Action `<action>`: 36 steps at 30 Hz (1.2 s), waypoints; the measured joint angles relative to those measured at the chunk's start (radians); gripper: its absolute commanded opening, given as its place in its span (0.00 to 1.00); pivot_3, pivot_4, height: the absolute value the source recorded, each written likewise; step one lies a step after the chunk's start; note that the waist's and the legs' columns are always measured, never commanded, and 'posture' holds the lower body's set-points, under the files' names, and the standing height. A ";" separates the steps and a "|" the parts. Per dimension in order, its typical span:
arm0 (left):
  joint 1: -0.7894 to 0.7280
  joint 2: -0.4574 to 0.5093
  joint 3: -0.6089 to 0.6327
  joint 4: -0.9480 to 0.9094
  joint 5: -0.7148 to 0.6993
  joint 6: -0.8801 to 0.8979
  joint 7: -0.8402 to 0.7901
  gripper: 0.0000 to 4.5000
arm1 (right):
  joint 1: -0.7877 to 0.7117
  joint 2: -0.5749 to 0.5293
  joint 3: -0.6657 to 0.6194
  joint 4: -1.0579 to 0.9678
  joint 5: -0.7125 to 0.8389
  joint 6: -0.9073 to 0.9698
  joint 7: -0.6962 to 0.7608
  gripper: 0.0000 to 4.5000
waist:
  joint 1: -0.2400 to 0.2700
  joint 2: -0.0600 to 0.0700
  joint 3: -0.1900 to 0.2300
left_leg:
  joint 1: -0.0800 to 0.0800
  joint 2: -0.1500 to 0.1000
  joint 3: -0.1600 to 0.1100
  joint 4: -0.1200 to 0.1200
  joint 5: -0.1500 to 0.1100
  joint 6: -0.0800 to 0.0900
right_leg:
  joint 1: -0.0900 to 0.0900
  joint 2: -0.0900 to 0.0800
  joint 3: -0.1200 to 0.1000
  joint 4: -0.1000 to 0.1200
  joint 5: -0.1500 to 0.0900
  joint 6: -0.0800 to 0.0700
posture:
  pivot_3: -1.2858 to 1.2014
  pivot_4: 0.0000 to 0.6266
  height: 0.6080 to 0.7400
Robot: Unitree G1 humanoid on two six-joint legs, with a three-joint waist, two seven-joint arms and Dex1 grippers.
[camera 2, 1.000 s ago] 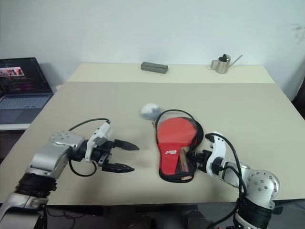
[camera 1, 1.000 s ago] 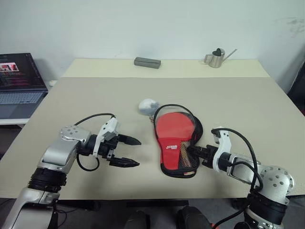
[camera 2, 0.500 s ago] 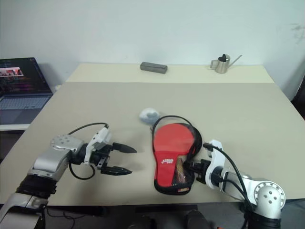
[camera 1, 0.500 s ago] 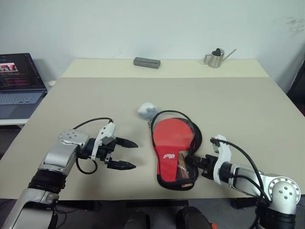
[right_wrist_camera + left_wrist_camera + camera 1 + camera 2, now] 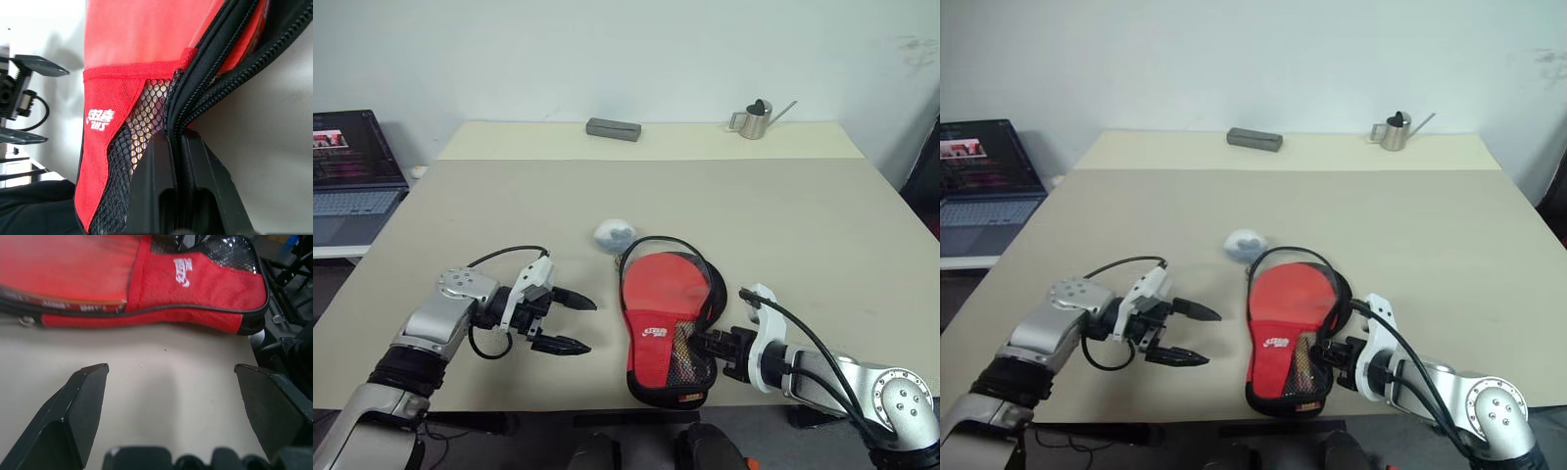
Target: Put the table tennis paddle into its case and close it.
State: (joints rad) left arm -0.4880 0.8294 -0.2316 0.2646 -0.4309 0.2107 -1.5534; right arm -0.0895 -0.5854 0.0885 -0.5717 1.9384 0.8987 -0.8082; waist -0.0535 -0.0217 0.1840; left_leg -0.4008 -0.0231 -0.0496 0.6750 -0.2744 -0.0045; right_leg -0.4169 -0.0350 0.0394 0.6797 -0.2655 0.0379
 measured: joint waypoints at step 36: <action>-0.242 -0.127 0.205 0.292 0.133 -0.004 0.394 1.00 | -0.477 -0.268 0.135 0.118 -1.108 -0.161 1.296 0.99 | 0.022 -0.001 0.000 | 0.001 0.000 -0.002 0.002 0.000 0.000 | 0.002 0.001 -0.002 -0.001 0.000 0.000 | 0.52 0.24 1.00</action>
State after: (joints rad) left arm -0.7305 0.7020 -0.0266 0.5569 -0.2979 0.2064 -1.1596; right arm -0.5668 -0.8537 0.2237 -0.4533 0.8303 0.7379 0.4877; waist -0.0315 -0.0223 0.1843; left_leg -0.3994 -0.0231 -0.0514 0.6768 -0.2746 -0.0043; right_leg -0.4145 -0.0341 0.0371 0.6788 -0.2654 0.0376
